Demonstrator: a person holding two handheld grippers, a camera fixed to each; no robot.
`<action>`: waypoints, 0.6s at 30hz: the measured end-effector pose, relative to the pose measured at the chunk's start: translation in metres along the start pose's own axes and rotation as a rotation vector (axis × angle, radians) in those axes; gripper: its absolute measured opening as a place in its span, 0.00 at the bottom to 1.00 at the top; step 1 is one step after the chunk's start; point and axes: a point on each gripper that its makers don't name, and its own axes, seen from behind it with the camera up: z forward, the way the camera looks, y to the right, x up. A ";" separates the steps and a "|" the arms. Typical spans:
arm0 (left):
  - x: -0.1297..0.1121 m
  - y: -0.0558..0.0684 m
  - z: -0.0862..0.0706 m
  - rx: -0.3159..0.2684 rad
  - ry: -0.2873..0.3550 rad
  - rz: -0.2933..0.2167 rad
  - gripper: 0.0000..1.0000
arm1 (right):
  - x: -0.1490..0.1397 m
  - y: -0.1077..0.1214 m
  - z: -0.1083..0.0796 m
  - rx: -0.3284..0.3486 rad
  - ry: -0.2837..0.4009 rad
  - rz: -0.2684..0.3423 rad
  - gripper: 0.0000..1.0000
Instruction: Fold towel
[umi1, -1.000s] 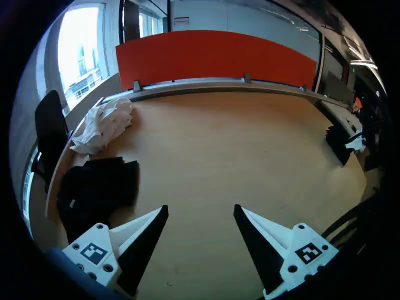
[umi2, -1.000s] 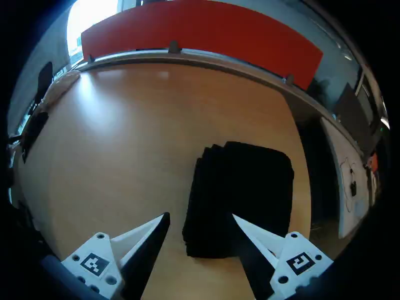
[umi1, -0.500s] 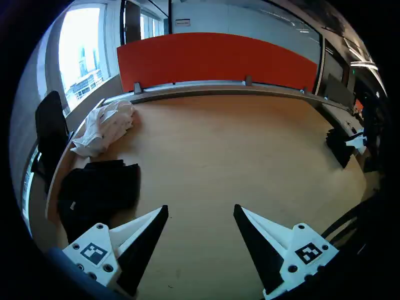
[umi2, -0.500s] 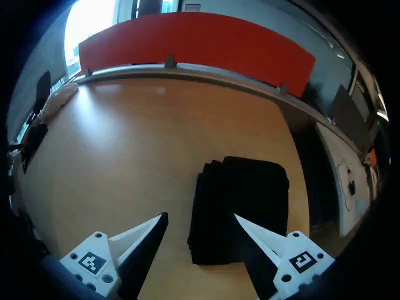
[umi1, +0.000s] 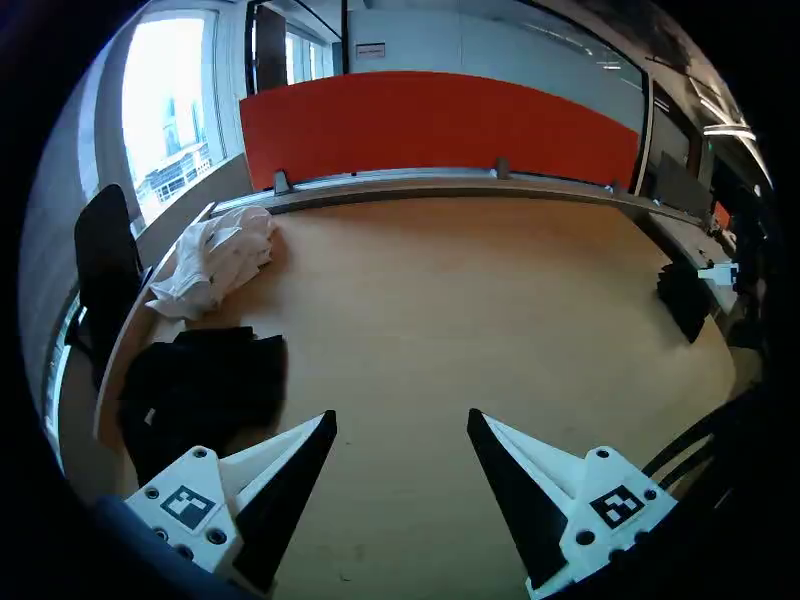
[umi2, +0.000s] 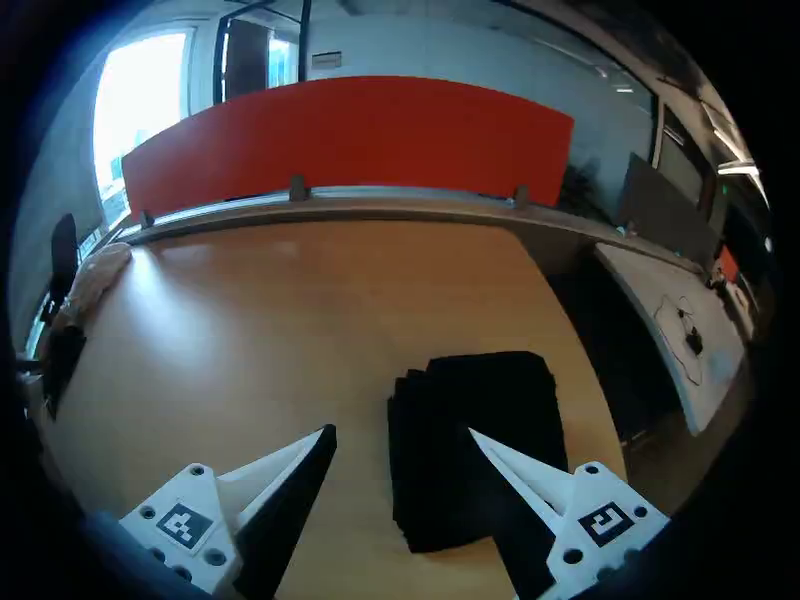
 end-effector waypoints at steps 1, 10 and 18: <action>0.001 -0.001 0.000 0.002 0.003 -0.003 0.97 | 0.003 -0.001 -0.001 -0.003 0.013 -0.001 0.91; 0.018 -0.004 0.003 0.015 0.041 -0.008 0.97 | 0.050 -0.012 -0.017 -0.018 0.191 0.011 0.92; 0.038 -0.004 0.004 0.022 0.082 -0.011 0.97 | 0.087 -0.019 -0.036 -0.030 0.363 0.035 0.92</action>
